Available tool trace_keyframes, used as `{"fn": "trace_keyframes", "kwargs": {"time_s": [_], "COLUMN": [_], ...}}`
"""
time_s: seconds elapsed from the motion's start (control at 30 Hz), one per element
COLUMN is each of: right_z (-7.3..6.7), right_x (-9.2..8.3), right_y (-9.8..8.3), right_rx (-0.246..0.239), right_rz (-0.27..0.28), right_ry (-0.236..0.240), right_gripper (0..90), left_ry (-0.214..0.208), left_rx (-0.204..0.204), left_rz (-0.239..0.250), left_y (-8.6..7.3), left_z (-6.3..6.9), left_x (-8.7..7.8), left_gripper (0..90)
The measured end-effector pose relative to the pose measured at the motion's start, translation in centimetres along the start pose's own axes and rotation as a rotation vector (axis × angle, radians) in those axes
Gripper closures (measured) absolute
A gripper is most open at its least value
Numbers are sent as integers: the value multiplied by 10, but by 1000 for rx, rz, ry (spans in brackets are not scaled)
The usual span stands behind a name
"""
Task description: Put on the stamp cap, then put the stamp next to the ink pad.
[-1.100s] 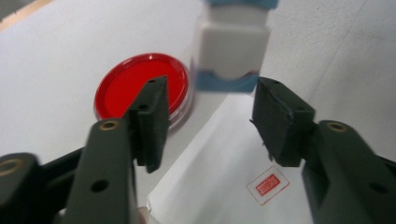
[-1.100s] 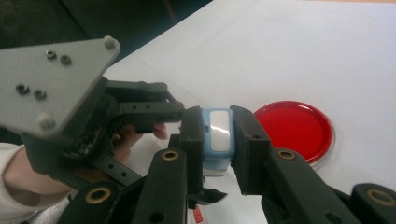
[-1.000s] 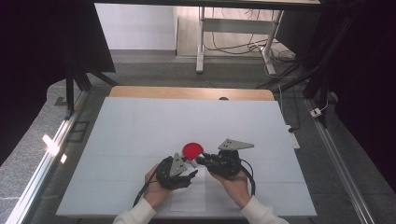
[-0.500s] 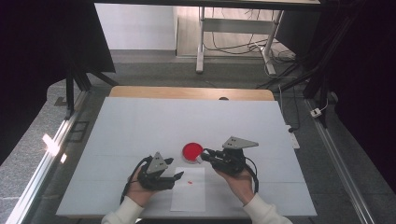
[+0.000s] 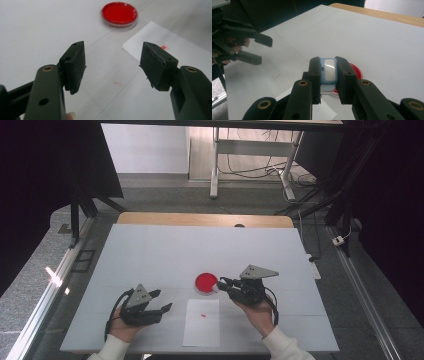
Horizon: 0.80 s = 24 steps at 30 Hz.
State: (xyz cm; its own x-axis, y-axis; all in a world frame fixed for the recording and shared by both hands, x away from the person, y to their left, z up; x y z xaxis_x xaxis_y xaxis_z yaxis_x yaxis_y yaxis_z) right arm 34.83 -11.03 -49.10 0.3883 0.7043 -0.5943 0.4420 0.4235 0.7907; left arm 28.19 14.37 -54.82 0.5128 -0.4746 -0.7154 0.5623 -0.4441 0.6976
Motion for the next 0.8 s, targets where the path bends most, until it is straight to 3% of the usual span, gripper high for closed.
{"fn": "trace_keyframes", "kwargs": {"time_s": [0.27, 0.5, 0.8], "right_z": [3, 6, 27], "right_x": [0, 0, 7], "right_y": [0, 2, 1], "right_rx": [-17, -38, -53], "right_rz": [-1, -4, -59], "right_ry": [-16, -42, -112], "right_gripper": [750, 750, 749], "left_ry": [25, 36, 42], "left_rx": [-45, -56, -69], "left_rz": [3, -3, -10], "left_y": [-14, -18, -23], "left_z": [-15, -20, -24], "left_x": [-12, -14, -16], "left_gripper": [370, 368, 365]}}
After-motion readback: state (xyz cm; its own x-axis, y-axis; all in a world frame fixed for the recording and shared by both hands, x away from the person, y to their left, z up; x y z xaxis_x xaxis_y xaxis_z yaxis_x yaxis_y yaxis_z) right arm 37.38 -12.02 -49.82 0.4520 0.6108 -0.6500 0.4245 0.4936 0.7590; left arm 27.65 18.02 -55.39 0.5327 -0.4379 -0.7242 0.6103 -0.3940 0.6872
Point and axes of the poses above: each handheld gripper's, and its own axes: x roughly forward along the jaws, y roughly out of its top, z roughly to its right, the point moved 7 cm from there along x, roughly forward along the jaws, and after that the axes turned 10 degrees about -z, right-handed, at the moved point
